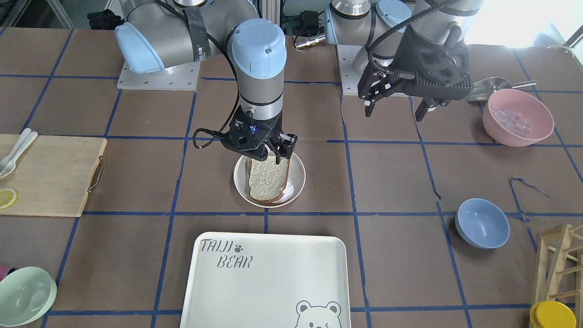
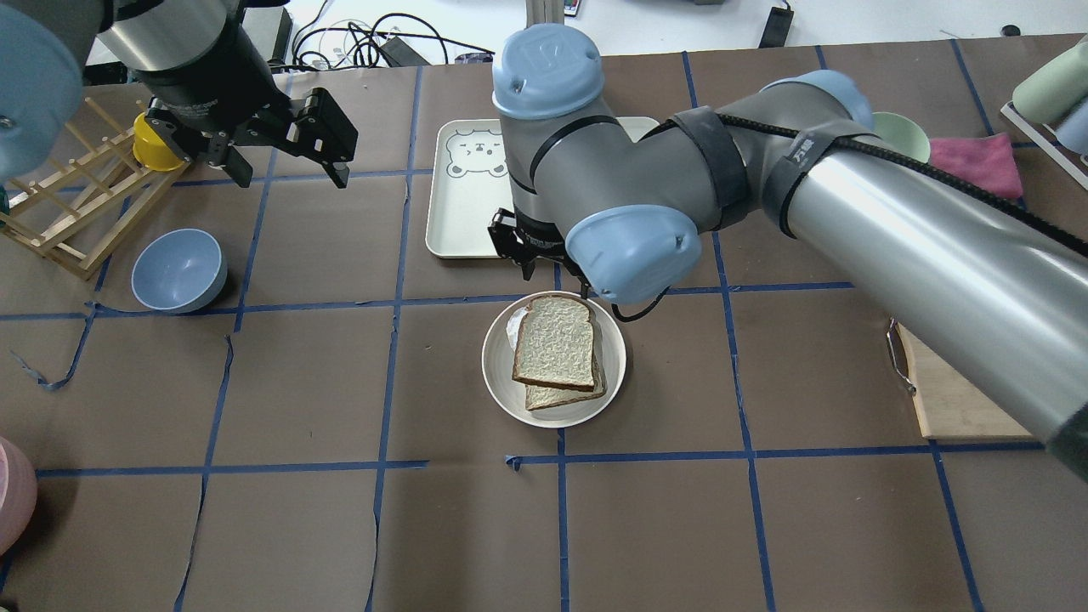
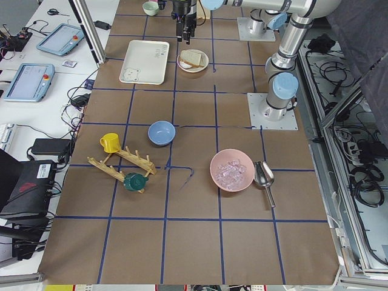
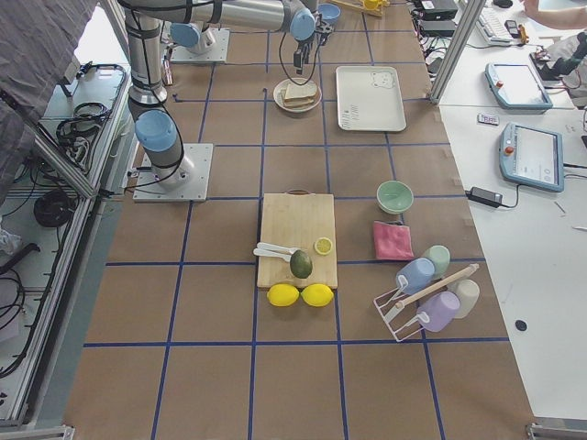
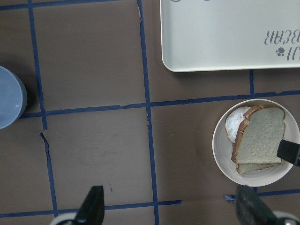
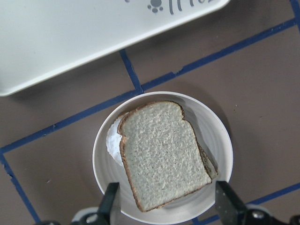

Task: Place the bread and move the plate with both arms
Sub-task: 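Raise the right gripper and withdraw it away from the plate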

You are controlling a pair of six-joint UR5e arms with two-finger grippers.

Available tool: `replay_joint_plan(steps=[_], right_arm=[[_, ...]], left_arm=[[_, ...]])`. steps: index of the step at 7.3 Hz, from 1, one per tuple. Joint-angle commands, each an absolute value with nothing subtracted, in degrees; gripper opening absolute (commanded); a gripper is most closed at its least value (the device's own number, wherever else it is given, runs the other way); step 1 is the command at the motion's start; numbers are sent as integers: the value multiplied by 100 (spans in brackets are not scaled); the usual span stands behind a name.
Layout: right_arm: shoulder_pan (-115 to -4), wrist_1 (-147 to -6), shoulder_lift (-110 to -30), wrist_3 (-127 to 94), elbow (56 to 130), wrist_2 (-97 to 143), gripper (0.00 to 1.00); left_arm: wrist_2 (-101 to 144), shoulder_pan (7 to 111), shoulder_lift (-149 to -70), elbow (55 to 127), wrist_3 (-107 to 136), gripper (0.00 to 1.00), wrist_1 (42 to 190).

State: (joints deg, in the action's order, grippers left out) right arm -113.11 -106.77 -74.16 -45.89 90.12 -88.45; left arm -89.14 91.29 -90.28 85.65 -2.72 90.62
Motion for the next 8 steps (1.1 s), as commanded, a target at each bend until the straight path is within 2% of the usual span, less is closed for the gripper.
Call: replay_joint_plan(steps=[1,3,6,8], right_arm=[[-10726,-9944,-7427,-3428,8248,-8710,80],[-10145,-9389,-7436,-1609,7754,-8771,88],[-9801,-9036,-8049,-15,7655,-9140,100],[-9414,-8983,-8365,466,7734,-9132,100]], left_arm=[[-8921,9123,-9026,8543,-272,100,9070],[-8903,9132,-9070,8578,-237,100,9062],[-8938,9149,-9123,8587,-194,100,9166],[-8886,9176,-9342,8718,216,100,9247]])
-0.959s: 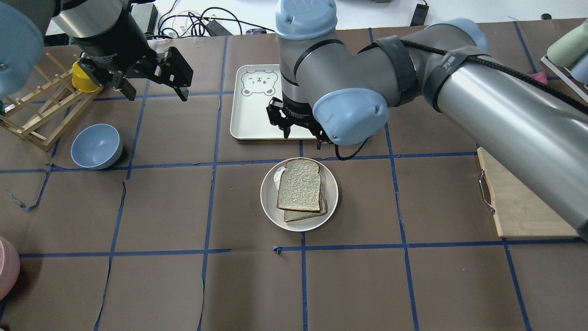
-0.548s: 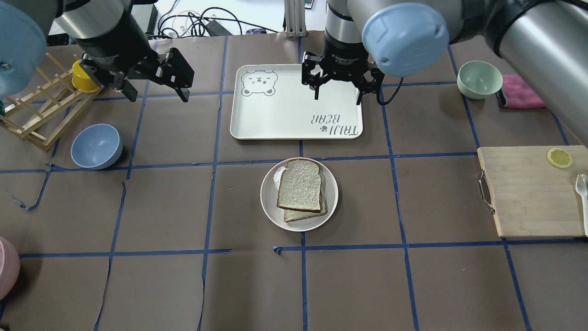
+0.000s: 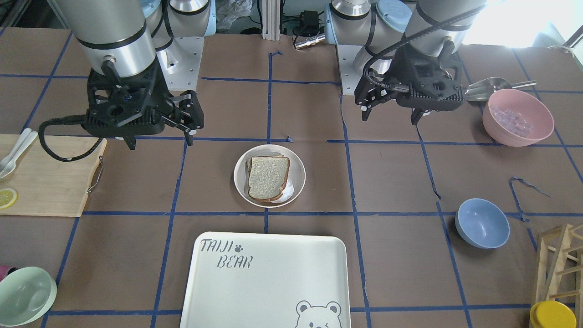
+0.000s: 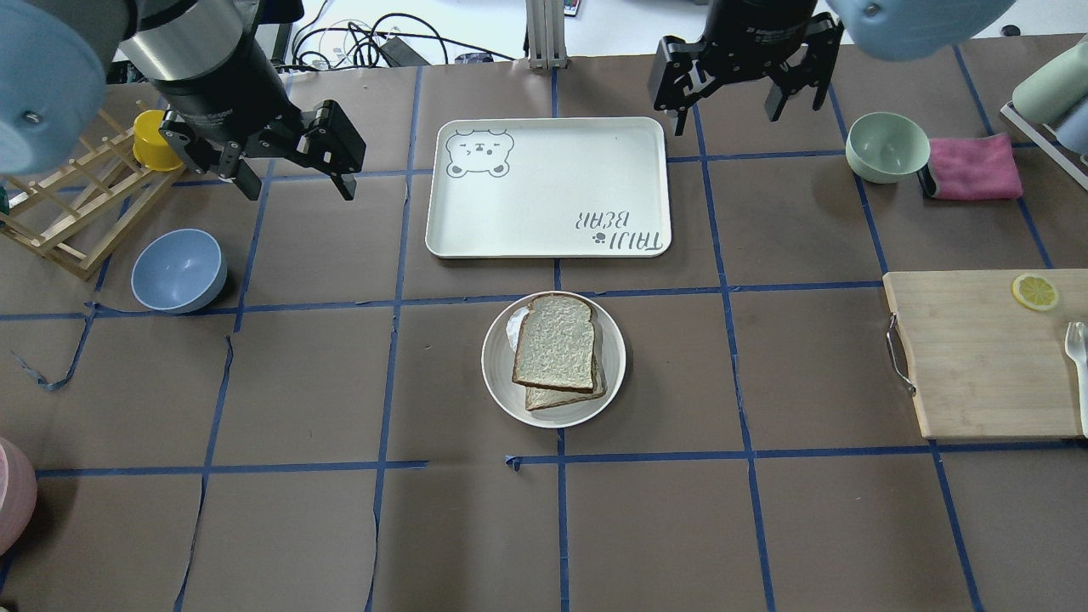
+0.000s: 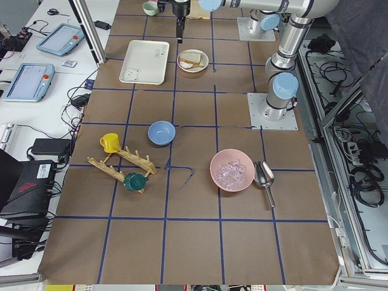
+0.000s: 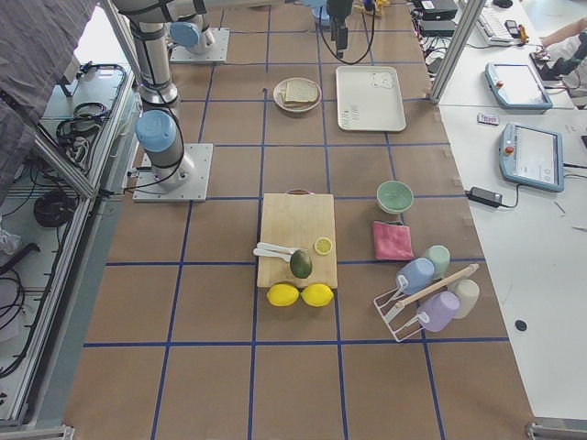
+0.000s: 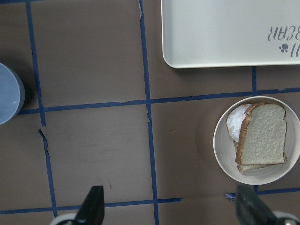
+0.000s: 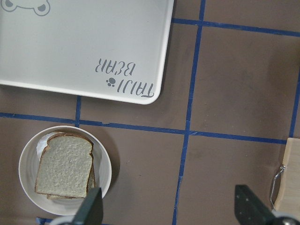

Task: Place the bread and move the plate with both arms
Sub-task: 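Raise the right gripper and withdraw it away from the plate, then reach the left gripper to the plate rim and grip it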

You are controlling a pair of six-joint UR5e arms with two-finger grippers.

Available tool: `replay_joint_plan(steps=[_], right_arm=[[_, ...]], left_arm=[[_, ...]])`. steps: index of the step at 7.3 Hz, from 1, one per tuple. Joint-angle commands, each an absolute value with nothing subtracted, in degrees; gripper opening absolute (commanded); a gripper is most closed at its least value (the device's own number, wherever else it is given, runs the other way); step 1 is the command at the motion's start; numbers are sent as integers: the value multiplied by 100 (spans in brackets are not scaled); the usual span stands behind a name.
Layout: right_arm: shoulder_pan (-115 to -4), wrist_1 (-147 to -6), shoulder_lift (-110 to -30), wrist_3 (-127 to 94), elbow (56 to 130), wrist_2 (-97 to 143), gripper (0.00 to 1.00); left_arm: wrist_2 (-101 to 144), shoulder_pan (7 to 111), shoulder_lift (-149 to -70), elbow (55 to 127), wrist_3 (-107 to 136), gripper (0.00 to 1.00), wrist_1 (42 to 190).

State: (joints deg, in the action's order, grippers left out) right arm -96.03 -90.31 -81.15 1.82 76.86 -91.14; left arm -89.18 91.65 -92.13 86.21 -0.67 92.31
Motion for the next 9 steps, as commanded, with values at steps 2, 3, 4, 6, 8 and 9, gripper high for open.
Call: replay_joint_plan(steps=[2,3,4,6,8,9], right_arm=[[-9404,-8824,-8603,484,8049,-9106,100],[-9343,-8963,-8578,510,8042,-9053,100],[-9334,-8904,-8622,527,8059,-9140,100],[-9325,-8982,-8596,501,8068,-9149,100],[-9316,-9000,-8561,510,8068,-9132,100],[-9316,-8983,-8561,518,8068,-9141,100]], left_arm=[[-8868,9219,-9570,9435,857,100,8845],[-8642,9385,-9676,9961,1279,100,8137],[-8535,9665,-9755,10480,1736,100,7460],[-8517,9940,-10088,11361,2187,94,6272],[-7722,9949,-10518,11531,2651,87,5793],[-7682,9967,-10703,11549,2689,86,5731]])
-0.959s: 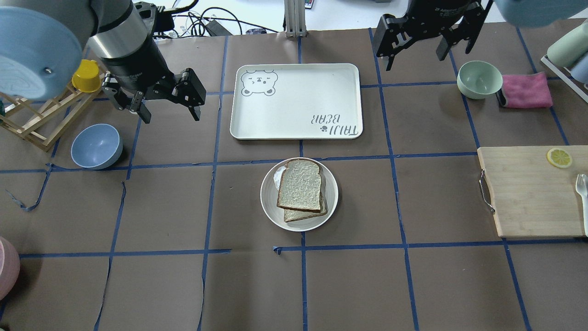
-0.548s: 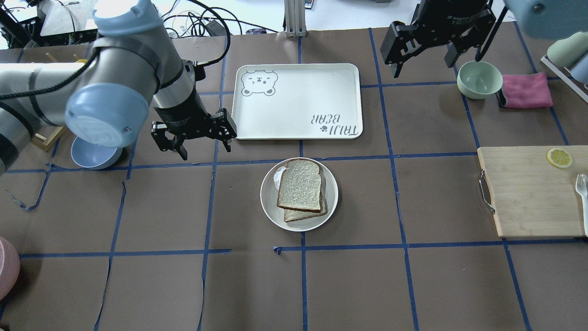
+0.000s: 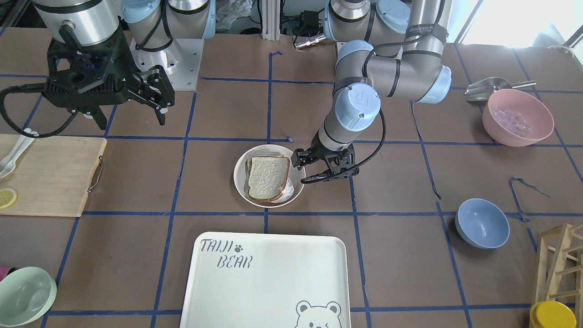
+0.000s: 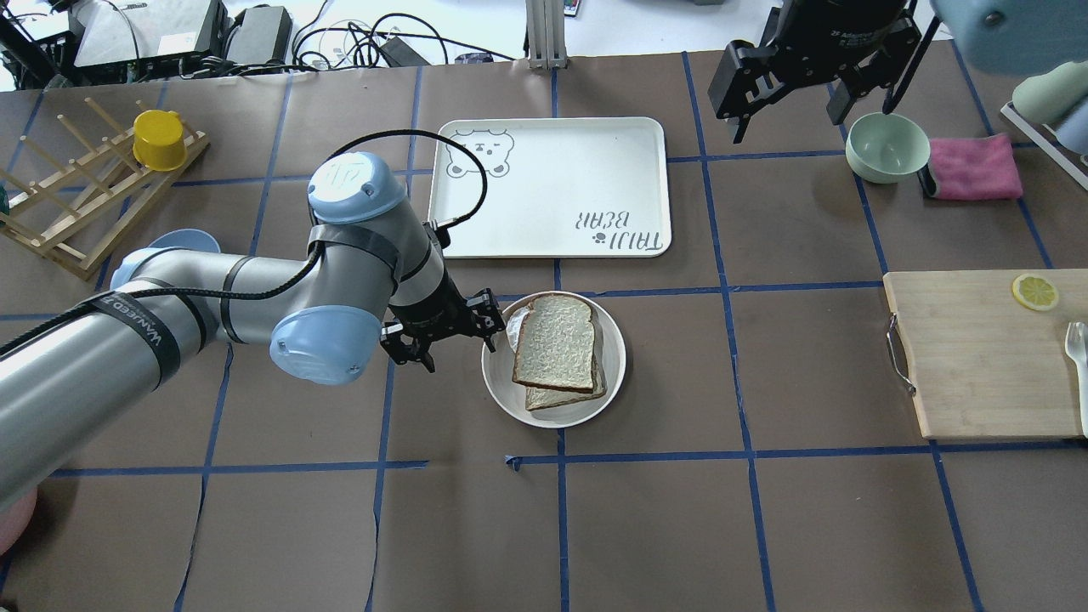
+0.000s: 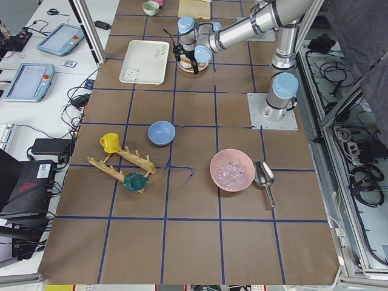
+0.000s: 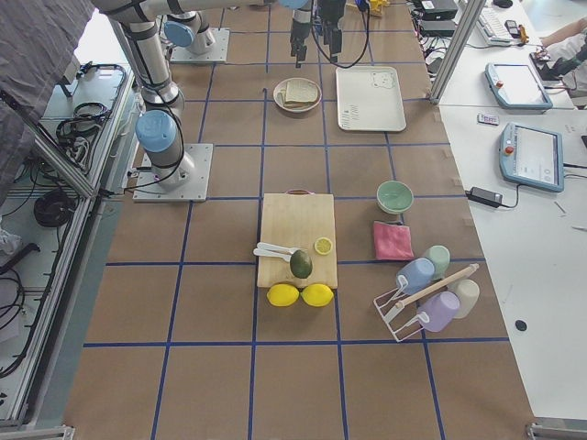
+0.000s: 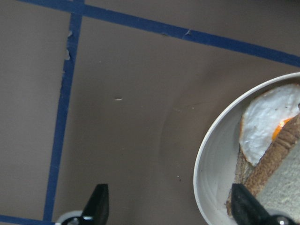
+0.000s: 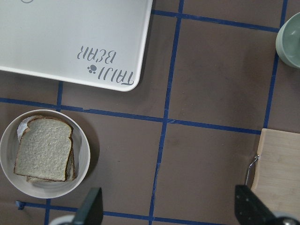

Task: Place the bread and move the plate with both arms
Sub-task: 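Reach the left gripper to the plate rim and grip it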

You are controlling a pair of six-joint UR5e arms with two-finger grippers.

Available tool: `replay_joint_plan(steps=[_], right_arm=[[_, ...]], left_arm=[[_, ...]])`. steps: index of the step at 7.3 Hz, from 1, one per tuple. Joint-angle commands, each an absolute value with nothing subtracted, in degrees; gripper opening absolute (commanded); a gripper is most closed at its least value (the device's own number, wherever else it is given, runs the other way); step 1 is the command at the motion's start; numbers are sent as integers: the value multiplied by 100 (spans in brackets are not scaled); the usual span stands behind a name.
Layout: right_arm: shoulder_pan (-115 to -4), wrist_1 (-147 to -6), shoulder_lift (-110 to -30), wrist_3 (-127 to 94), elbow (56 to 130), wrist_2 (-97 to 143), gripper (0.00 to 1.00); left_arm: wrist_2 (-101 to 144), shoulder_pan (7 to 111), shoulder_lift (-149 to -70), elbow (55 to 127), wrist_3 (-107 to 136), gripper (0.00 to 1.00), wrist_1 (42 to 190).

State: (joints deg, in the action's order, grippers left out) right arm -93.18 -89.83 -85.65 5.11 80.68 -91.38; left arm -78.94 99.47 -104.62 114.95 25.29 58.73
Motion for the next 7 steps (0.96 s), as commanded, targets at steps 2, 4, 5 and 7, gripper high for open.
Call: replay_joint_plan(steps=[2,4,5,7], right_arm=[[-9316,-9000,-8552,501,8068,-9106,100],[-9325,-8930,-8561,422,8068,-9062,100],[-9316,-8938,-8578,248,8060,-9070,100],[-9334,-8956,-8613,88,8060,-9097,100]], left_arm=[[-7664,9967,-10933,11540,2628,59,5722],[-7647,9976,-10986,11540,2619,0,5713],[-7646,9993,-10978,11531,2541,0,5713],[-7664,9976,-10820,11523,2479,0,5695]])
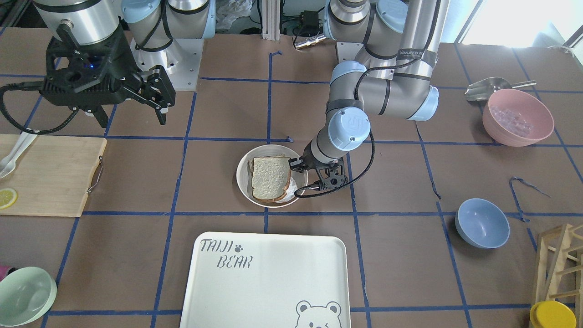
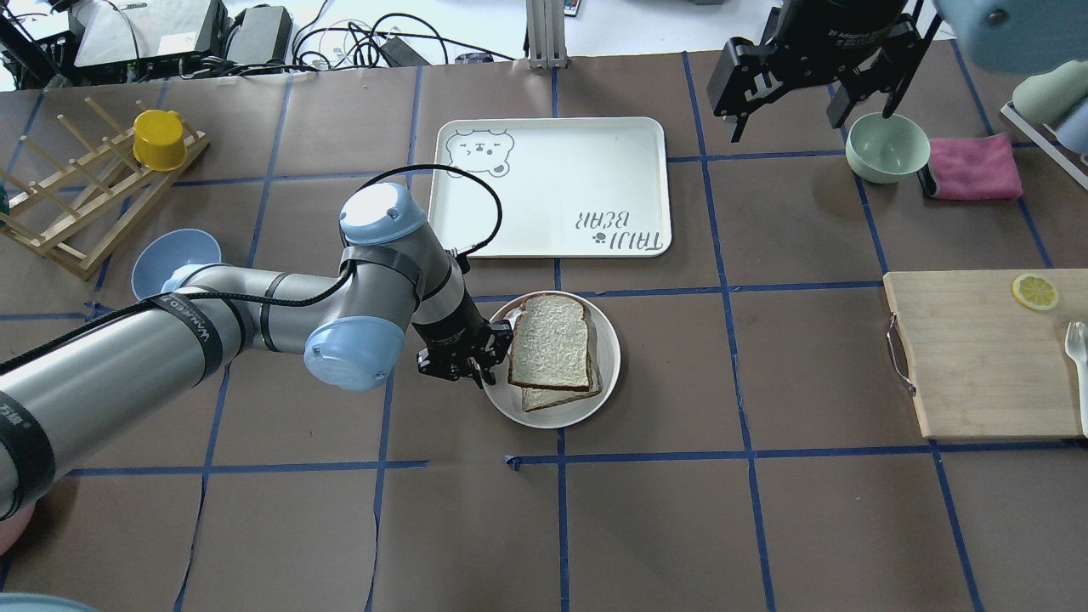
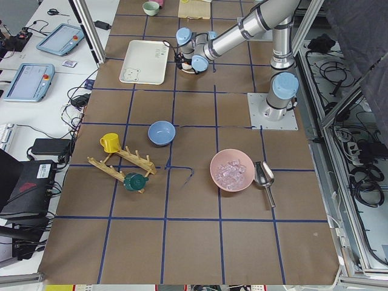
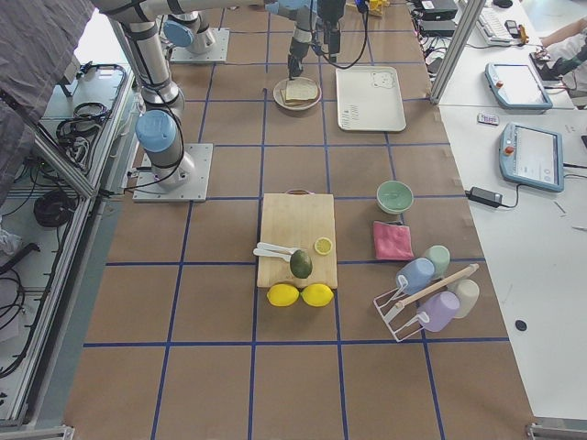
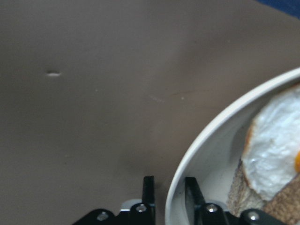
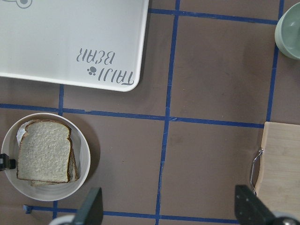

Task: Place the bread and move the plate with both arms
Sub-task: 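Reach the left gripper to the plate rim and grip it, then slide the plate with the left gripper onto the bear tray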

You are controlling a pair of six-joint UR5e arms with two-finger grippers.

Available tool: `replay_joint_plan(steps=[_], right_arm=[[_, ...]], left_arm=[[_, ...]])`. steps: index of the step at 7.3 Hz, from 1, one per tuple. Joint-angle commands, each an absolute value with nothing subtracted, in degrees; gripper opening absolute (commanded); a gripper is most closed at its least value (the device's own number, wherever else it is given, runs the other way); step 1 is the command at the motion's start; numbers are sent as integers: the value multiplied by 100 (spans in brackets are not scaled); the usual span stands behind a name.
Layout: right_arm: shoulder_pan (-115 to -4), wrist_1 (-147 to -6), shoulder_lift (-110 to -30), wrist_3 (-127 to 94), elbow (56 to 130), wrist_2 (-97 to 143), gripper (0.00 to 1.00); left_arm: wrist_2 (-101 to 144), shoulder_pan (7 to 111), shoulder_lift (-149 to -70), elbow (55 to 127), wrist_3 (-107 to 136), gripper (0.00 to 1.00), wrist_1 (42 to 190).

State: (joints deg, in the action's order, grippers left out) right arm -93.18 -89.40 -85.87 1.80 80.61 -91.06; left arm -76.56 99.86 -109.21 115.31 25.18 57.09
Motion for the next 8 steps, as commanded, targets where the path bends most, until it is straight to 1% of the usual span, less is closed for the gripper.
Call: replay_joint_plan(steps=[1,4,5,7,8], right_arm=[[-9308,-8947,-8587,97,8060,-9158,100],[-9308,-8947,-8596,88,8068,-9149,100],[-9316,-8956,-8596,88,8068,-9132,100],[-9308,-8947,-8596,88,8068,-9141,100],[-9308,-8947,-8596,88,8068,-9141,100]], left_arm=[[-7673,9958,-10724,11496,2461,0,5687],[-7359,9626,-10468,11452,2320,0,5125],[-7269,9415,-10485,11261,2277,0,5028],[-7173,9334,-10748,10489,2005,0,5071],[-7076,9299,-11036,10094,1769,0,5071]])
